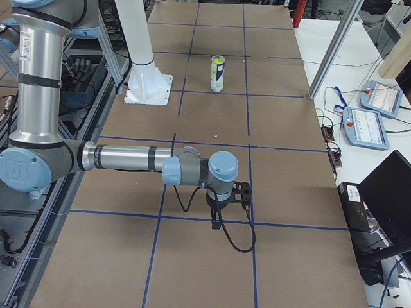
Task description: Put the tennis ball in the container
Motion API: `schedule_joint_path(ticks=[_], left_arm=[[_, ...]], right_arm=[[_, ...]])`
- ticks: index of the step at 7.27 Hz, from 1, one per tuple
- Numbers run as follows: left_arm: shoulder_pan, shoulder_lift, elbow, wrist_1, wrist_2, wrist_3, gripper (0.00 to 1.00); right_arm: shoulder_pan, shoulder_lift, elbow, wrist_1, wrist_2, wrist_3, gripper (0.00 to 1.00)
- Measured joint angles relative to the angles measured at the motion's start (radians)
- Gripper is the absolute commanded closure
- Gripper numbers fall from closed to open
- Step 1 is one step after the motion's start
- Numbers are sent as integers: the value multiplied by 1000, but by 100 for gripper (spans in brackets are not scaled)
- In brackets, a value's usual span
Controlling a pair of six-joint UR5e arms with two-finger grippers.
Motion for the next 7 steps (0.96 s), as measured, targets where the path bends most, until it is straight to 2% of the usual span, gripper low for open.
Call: schedule_joint_path(ticks=[7], left_arm=[[-5, -9, -23, 8, 0, 1, 0]], right_arm=[[0, -1, 0, 0, 0, 0, 0]])
